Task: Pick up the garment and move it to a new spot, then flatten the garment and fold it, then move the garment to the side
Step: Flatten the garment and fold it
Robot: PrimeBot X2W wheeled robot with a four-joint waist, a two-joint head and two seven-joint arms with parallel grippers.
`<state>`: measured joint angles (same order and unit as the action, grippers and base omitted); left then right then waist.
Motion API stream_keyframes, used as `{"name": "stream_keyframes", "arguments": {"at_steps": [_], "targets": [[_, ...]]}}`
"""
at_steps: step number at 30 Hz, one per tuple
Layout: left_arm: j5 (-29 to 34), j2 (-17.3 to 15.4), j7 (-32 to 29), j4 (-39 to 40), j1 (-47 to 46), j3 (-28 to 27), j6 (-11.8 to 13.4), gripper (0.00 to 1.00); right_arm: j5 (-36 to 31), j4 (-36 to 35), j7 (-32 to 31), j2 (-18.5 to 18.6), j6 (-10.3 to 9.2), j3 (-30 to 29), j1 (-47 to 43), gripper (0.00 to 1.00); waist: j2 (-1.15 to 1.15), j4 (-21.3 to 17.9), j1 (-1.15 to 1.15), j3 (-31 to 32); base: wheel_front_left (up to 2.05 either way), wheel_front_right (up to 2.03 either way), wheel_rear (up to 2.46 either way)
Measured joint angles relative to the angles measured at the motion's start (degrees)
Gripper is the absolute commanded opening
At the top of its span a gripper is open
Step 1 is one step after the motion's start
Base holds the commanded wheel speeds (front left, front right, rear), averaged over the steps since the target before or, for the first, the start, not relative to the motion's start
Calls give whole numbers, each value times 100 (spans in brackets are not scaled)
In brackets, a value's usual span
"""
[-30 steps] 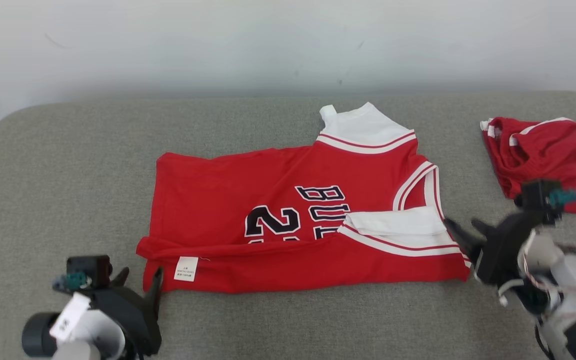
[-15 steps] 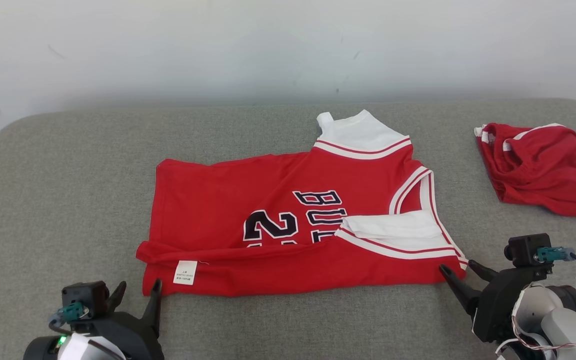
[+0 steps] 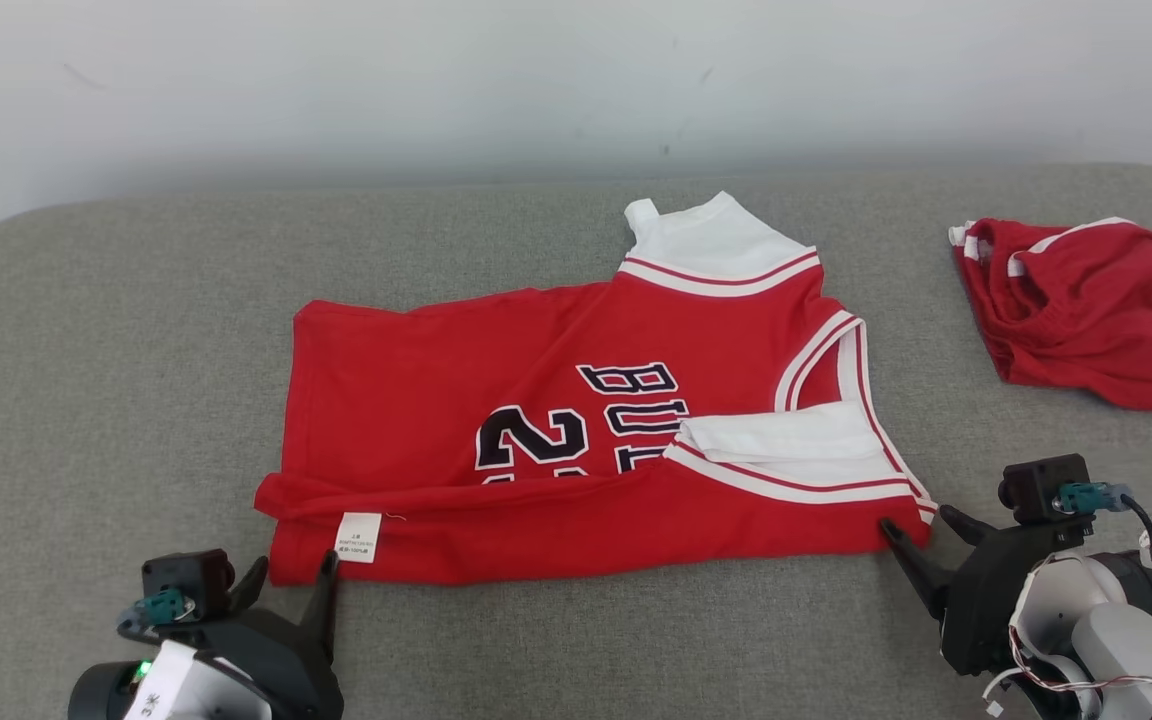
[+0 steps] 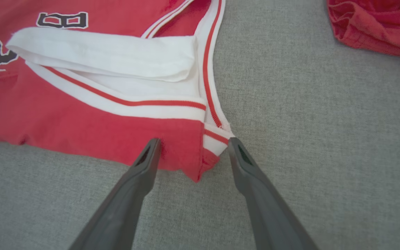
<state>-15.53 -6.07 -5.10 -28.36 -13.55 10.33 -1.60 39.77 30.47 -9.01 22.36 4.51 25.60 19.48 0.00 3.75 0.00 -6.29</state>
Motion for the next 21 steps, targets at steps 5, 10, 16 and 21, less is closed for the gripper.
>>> {"name": "stream_keyframes", "arguments": {"at_steps": [5, 10, 16, 21], "targets": [[60, 7, -49, -253, -150, 97, -1, 100, -65, 107, -7, -55, -13, 65, 109, 100, 0, -5, 0, -85, 0, 0, 0], [63, 22, -103, -556, -342, 111, -43, 32, -119, 245, -65, -104, -45, 189, 226, 0, 0, -6, 0, -120, 0, 0, 0], [40, 56, -141, -742, -348, 137, -70, 0, -116, 293, -102, -137, -22, 213, 232, 0, 0, -11, 0, -128, 0, 0, 0], [41, 52, -78, -781, -331, 138, -94, 0, 9, 385, -25, -165, 30, 99, 201, 0, 0, 4, 0, -16, 0, 0, 0]]}}
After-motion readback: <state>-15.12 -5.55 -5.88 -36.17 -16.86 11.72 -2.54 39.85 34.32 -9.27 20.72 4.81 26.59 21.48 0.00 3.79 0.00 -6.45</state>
